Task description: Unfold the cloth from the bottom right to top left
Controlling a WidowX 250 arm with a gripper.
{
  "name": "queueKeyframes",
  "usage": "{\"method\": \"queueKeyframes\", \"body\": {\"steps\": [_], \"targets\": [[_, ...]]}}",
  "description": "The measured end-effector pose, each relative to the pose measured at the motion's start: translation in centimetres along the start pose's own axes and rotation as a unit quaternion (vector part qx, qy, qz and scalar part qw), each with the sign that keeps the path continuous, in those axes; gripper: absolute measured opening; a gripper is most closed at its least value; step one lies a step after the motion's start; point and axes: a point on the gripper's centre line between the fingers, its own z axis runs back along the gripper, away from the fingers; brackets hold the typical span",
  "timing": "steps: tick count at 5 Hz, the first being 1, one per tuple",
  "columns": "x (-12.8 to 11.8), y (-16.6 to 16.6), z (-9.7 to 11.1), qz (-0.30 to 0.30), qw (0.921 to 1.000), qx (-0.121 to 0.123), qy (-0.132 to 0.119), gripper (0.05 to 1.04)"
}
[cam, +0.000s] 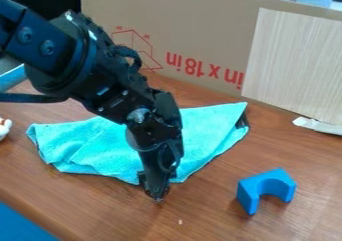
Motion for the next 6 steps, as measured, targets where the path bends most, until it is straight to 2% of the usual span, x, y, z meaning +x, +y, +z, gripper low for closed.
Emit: {"method": "queueKeyframes", "body": {"steps": [1, 3, 4, 5, 6], "targets": [[0.26, 0.26, -0.35, 0.004, 1.0000, 0.002, 0.002, 0.957], [0.40, 0.16, -0.48, 0.008, 1.0000, -0.002, 0.000, 0.375], [0.30, 0.31, -0.44, 0.012, 0.9999, -0.004, -0.002, 0.161], [0.31, 0.31, 0.07, 0.011, 0.9999, -0.004, -0.010, 0.064], [0.10, 0.36, 0.07, 0.013, 0.9999, -0.006, -0.009, 0.051]]}}
